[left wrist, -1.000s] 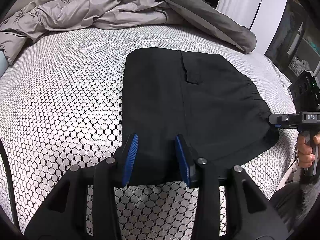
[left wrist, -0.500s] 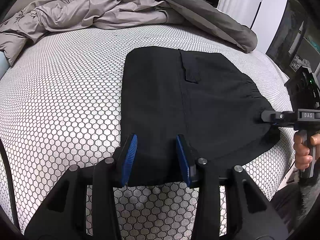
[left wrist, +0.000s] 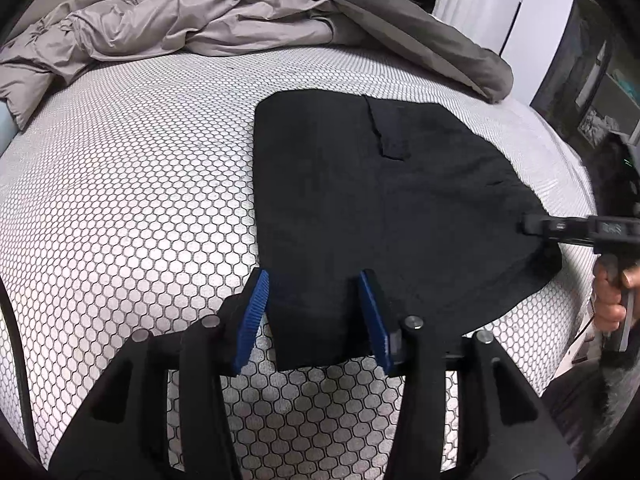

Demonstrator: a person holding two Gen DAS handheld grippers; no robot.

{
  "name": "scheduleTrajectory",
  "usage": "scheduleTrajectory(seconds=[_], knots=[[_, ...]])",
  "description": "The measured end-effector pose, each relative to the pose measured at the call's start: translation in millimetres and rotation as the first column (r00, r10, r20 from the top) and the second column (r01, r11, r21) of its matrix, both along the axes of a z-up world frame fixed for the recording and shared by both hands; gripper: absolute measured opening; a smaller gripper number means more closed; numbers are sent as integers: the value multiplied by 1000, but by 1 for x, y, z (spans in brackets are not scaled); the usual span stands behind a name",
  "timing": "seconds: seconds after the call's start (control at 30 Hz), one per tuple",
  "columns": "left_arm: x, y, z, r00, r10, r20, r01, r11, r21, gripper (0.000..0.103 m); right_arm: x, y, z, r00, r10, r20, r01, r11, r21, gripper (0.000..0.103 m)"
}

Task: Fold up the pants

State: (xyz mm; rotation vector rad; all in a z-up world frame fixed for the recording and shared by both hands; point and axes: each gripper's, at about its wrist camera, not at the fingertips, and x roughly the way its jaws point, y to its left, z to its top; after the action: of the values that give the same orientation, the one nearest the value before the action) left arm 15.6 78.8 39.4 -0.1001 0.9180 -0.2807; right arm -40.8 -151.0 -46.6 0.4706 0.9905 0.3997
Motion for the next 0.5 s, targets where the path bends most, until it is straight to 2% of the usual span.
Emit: scheduleTrajectory(seconds=[0.03,0.13,0.2,0.23,0.27,0.3,0.33,0.37,0.43,0.5], knots=[[-2,0,2,1000,4,7,-4,1000,2,43,-8,1,10,999,-8,45,10,998,-55,36],[-10,-5,11,999,18,47,-20,999,46,43,-30,5,30,989,-6,148,36,978,-206,46],[-19,-12,19,996,19,90,-25,997,67,46,-42,7,39,978,14,208,44,962,-271,55],[-24,-16,25,993,23,120,-31,997,74,51,-47,8,42,972,23,234,48,955,-292,69],[-30,-20,30,989,26,147,-36,997,66,61,-51,9,45,966,25,256,56,951,-303,84],[-34,-23,33,986,27,164,-37,998,55,68,-54,9,48,960,23,278,66,950,-306,89],[-38,-27,38,982,31,188,-40,998,40,80,-56,11,50,955,19,296,77,948,-309,93],[-43,-31,41,975,39,217,-46,999,27,86,-61,10,54,946,15,324,91,947,-309,97],[-50,-40,46,964,45,261,-49,999,8,88,-65,9,62,932,3,362,112,949,-295,103],[-56,-48,48,958,37,283,-32,999,-22,98,-72,9,67,910,-3,415,128,954,-272,103]])
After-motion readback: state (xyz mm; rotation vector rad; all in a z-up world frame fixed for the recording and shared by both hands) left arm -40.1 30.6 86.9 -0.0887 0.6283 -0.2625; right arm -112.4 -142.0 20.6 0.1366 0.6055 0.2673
